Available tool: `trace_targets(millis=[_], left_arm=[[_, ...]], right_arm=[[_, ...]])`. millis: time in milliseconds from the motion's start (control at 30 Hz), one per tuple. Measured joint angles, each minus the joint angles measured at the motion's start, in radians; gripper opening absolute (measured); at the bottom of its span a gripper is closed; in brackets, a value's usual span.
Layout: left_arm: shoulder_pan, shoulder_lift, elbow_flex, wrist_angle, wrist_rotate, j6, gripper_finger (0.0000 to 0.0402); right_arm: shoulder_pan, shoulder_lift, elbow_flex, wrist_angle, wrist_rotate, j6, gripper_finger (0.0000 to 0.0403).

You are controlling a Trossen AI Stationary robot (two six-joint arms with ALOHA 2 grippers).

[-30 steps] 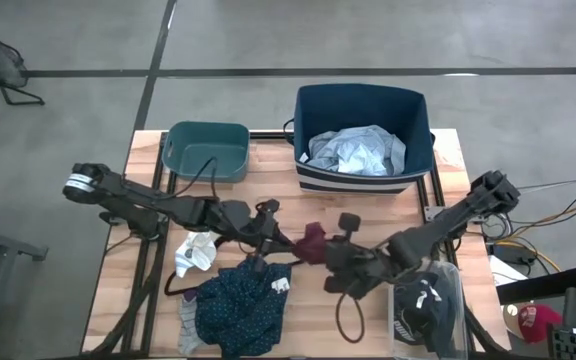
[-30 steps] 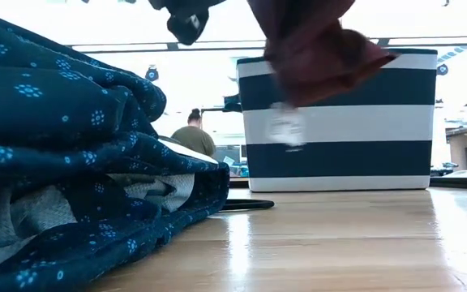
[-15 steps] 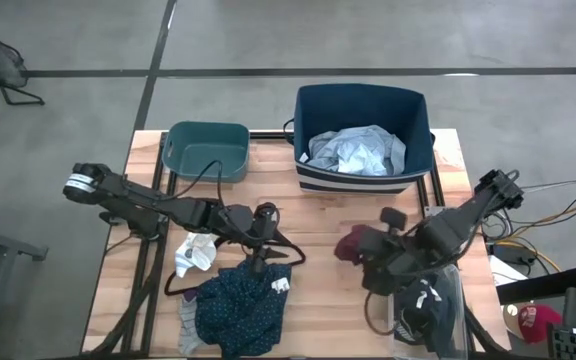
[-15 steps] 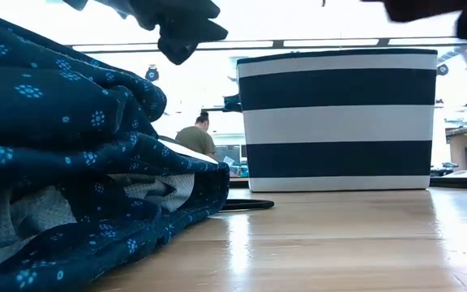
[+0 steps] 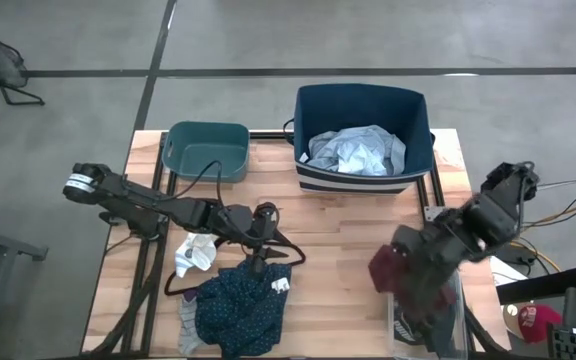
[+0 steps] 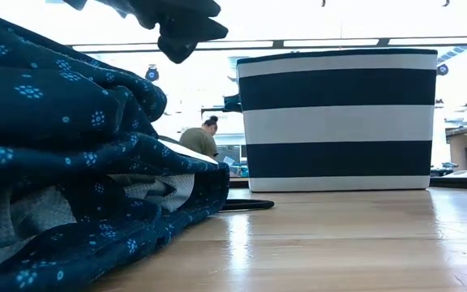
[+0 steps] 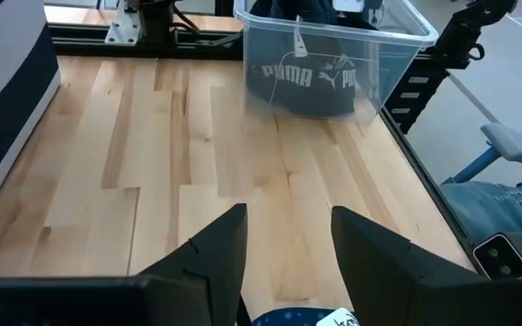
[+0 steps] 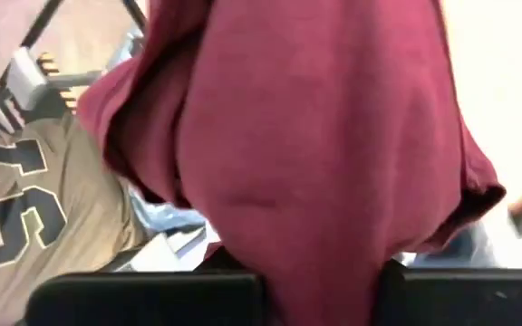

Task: Pick & Place Cloths
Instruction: Put the red underwear into the transparent bin

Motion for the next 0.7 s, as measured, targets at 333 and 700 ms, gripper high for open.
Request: trace_targets(millis=[333, 700], left_arm=[[0.0, 0.0, -0.035, 0.007, 0.0, 0.0, 0.0167], [0.0, 0.0, -0.067, 0.062, 0.0, -0.029, 0.0167]], right_arm=[[0.192, -0.005, -0.317, 0.001, -0.068, 0.427, 0.0013], [0.177, -0.005, -0.714, 0.422, -0.187, 0.485, 0.0013]])
